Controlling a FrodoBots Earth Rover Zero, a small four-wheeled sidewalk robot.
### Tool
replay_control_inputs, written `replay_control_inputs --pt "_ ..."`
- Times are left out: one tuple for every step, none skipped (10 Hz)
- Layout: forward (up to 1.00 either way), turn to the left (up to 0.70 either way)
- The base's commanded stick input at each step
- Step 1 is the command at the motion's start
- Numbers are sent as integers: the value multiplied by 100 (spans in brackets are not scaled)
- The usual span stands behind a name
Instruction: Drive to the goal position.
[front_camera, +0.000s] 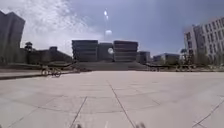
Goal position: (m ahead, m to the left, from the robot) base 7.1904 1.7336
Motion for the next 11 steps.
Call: replay_control_inputs --pt "45 3" --pt "45 3" --pt "45 3" --pt "45 3" --pt "45 3" --pt "45 3" --pt "45 3" --pt "45 3" --pt "45 3" --pt "45 3" --pt "45 3"
